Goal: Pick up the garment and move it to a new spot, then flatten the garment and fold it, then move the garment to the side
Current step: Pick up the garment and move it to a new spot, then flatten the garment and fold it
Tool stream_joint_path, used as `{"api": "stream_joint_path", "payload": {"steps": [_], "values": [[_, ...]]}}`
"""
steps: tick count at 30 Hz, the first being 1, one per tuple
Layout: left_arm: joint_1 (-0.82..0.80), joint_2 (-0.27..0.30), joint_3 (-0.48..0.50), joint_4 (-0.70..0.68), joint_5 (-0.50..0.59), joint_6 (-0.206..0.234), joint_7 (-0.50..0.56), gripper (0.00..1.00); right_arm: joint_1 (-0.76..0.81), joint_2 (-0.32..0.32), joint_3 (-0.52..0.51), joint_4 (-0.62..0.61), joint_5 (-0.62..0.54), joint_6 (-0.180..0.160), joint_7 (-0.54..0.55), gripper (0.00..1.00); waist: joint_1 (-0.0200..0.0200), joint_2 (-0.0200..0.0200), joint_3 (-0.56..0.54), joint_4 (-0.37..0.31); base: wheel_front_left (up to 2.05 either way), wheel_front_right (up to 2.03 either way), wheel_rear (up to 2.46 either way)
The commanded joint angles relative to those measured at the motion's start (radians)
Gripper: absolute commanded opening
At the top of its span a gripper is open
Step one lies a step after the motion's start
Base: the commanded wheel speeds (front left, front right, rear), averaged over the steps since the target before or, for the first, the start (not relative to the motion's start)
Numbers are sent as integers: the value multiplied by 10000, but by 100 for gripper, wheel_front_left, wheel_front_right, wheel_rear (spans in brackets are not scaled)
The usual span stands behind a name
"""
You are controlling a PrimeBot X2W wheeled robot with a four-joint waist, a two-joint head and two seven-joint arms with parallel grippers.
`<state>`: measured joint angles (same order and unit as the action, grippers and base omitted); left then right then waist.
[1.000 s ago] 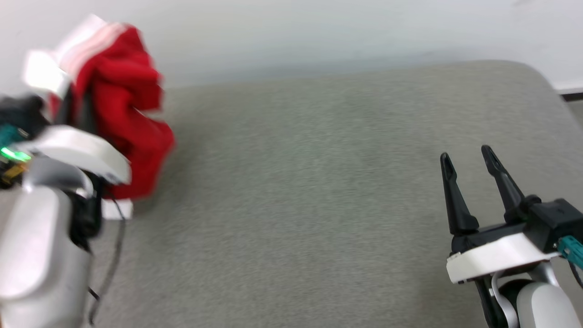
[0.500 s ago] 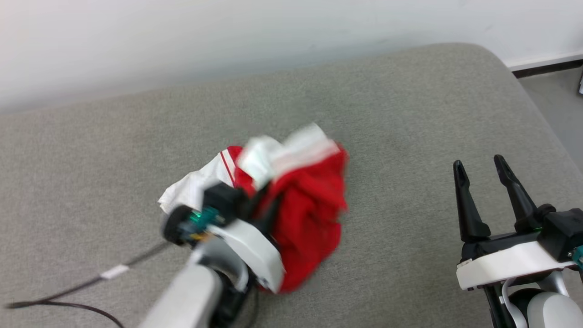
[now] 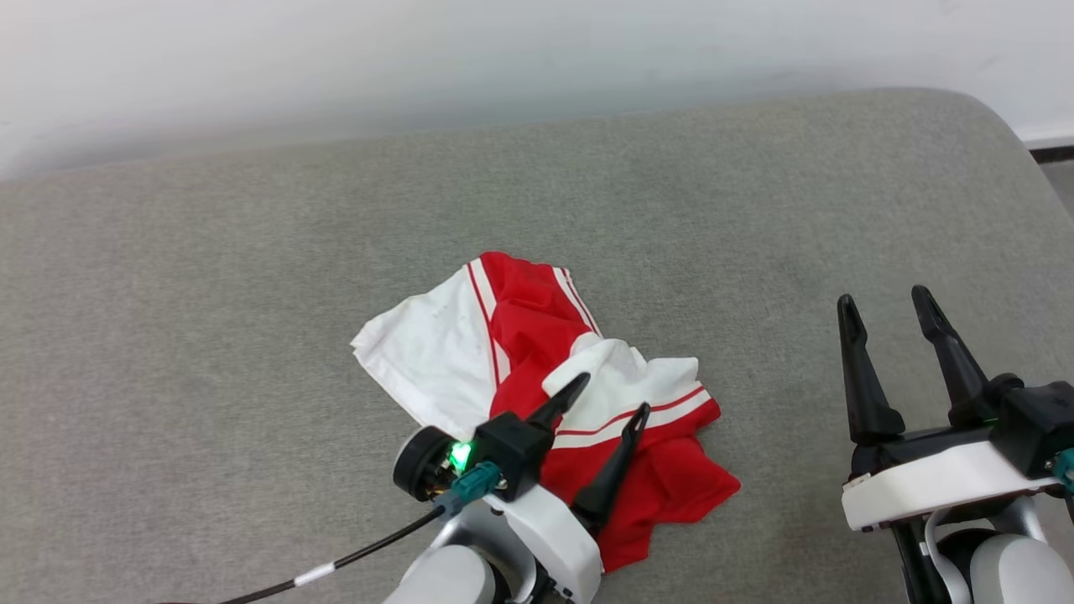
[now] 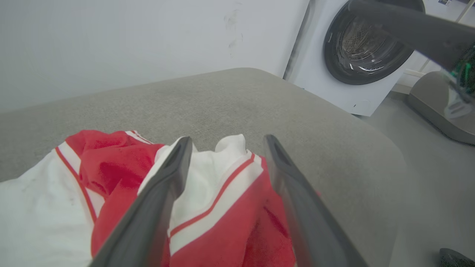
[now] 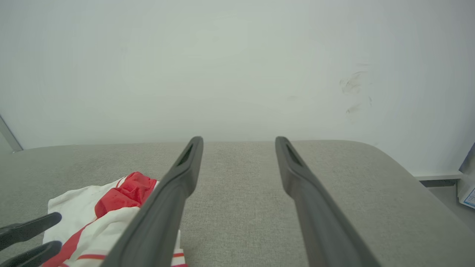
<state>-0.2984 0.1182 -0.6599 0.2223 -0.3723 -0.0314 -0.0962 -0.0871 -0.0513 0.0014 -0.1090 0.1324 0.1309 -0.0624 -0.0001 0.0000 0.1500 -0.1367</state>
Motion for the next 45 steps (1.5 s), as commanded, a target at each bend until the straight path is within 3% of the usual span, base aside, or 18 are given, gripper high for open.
{"api": "stream_joint_path", "payload": {"steps": [1, 8, 16, 24, 39, 45], "values": [[-38, 4, 136, -154, 26, 118, -239, 100, 19, 16, -13, 35, -30, -3, -16, 100, 1, 0, -168, 192, 0, 0, 0], [214, 326, 1368, -810, -191, 1152, -946, 100, 246, 16, -60, 33, -72, -3, 125, 100, 1, 0, -481, 590, 0, 0, 0], [783, 1365, 3016, -933, -591, 2116, -1115, 100, 595, 16, -171, 29, -217, -3, 352, 100, 1, 0, -838, 850, 0, 0, 0], [1875, 2089, 3496, -1209, -830, 2417, -802, 100, 1133, 16, -216, -4, -410, -3, 718, 100, 1, 0, -1441, 968, 0, 0, 0], [2309, 2217, 3291, -1720, -883, 2609, -412, 100, 1366, 16, -142, -147, -415, -3, 1049, 100, 1, 0, -1553, 920, 0, 0, 0], [2183, 2201, 3306, -1752, -905, 2608, -471, 100, 1075, 18, -691, 165, -62, -2, 1751, 100, 1, 0, -1485, 967, 0, 0, 0]]}}
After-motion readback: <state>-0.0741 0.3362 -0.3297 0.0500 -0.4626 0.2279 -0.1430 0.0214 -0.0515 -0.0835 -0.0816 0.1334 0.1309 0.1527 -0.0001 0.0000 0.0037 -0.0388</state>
